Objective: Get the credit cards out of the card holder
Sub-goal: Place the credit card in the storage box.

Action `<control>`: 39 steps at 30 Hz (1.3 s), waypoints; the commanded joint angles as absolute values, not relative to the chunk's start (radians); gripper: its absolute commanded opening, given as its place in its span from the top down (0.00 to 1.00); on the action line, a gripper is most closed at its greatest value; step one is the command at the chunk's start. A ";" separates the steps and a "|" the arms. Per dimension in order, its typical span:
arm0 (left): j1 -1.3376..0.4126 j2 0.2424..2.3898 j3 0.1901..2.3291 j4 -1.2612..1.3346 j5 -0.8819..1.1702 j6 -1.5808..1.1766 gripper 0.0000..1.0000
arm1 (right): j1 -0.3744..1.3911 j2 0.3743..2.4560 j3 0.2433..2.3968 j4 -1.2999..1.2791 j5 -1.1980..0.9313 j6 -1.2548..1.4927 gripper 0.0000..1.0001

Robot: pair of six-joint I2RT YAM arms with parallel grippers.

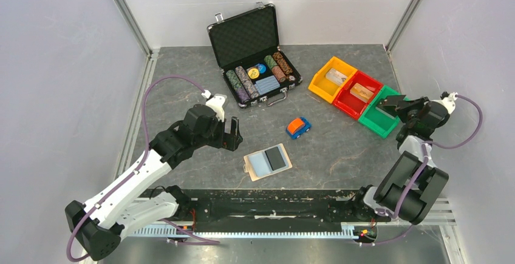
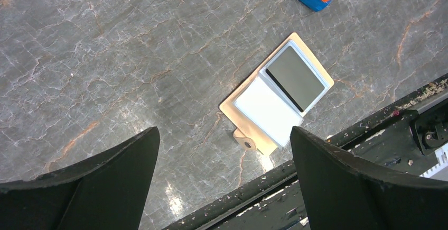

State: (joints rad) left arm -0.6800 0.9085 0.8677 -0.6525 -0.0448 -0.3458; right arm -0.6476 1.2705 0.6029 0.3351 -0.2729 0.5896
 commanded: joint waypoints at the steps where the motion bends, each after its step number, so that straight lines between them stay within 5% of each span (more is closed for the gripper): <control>1: -0.678 0.893 0.884 -0.640 -0.038 -0.284 0.00 | -0.653 1.330 0.583 0.523 -0.322 0.666 1.00; 20: -0.678 0.904 0.888 -0.640 -0.034 -0.279 0.00 | -0.650 1.481 0.506 0.751 -0.257 0.759 1.00; 39: -0.678 0.888 0.883 -0.640 -0.031 -0.278 0.00 | -0.600 1.552 0.563 0.712 -0.155 0.745 1.00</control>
State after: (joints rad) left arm -0.6800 0.9089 0.8677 -0.6533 -0.0425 -0.3458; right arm -0.6029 1.5394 0.5144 0.6960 -0.1993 0.7620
